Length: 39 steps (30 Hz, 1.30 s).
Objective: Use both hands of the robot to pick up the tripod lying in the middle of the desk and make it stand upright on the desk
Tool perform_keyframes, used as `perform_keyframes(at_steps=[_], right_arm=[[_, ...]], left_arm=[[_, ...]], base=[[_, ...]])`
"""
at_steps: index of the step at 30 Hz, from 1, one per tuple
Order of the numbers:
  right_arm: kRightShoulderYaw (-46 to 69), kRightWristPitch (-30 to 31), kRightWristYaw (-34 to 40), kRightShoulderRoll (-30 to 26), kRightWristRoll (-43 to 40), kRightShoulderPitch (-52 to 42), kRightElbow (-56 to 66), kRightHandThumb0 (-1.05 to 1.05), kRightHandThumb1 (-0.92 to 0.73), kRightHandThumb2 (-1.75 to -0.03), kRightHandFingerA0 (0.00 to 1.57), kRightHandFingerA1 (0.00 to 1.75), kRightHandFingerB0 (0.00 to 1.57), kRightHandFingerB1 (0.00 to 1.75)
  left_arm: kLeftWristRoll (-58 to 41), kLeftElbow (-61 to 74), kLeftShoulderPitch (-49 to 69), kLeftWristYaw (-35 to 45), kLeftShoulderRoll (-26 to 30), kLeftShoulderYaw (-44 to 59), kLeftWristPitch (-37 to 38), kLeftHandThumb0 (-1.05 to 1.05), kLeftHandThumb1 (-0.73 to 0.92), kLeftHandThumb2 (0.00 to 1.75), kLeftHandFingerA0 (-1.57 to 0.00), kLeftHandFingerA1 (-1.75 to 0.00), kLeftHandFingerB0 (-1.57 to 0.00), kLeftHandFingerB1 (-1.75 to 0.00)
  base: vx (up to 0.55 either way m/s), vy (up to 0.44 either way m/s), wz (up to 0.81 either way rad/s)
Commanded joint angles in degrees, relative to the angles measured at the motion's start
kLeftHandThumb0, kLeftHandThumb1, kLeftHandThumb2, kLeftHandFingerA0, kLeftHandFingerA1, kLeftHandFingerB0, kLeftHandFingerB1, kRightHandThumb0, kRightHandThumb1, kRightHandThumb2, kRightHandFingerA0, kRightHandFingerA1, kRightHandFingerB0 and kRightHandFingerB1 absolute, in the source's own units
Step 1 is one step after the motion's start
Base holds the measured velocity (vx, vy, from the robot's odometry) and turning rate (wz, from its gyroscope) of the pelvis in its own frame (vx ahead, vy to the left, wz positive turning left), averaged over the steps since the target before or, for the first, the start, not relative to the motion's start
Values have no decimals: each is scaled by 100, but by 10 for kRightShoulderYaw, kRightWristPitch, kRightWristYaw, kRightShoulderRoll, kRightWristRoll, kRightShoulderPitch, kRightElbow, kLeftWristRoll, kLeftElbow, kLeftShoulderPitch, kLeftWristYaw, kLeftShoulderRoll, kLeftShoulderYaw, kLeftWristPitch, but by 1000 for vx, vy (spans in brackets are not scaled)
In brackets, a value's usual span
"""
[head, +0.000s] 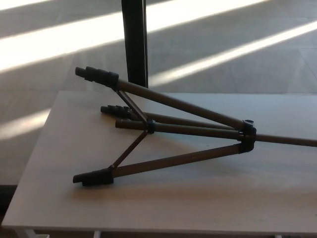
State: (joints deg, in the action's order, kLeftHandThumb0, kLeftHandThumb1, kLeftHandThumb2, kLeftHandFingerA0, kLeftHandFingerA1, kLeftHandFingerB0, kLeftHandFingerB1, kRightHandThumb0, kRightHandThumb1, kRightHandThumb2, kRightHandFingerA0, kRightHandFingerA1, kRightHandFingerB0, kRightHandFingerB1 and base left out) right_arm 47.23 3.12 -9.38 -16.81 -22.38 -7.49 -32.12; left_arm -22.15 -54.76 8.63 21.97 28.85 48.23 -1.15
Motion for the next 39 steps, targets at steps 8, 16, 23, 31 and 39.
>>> perform_keyframes(at_steps=[8,16,23,31,39], right_arm=[[-169,-5,59,138,-100,78,553,-102,-53,-98,91,81,71,69],[-294,-39,-6,216,-48,86,540,-104,-39,-91,99,74,87,65],[-340,16,-46,196,-37,91,507,-103,-50,-88,99,68,86,60],[-383,50,-44,189,-18,106,454,-105,-60,-60,107,65,99,57],[-384,55,-23,195,-24,117,413,-105,-57,-59,115,66,106,57]], left_arm=[[-166,519,-222,-68,86,-39,-172,-81,60,59,-64,-59,-55,-47],[-133,653,-345,-76,61,-156,-178,-66,79,64,-49,-60,-43,-46],[-93,668,-427,-52,61,-223,-193,-66,83,65,-47,-60,-40,-46],[-39,661,-534,-61,52,-300,-241,-63,78,64,-59,-53,-53,-44],[-11,629,-605,-47,55,-359,-260,-62,78,63,-62,-52,-52,-45]], base=[[0,0,0],[0,0,0],[0,0,0],[0,0,0],[0,0,0]])
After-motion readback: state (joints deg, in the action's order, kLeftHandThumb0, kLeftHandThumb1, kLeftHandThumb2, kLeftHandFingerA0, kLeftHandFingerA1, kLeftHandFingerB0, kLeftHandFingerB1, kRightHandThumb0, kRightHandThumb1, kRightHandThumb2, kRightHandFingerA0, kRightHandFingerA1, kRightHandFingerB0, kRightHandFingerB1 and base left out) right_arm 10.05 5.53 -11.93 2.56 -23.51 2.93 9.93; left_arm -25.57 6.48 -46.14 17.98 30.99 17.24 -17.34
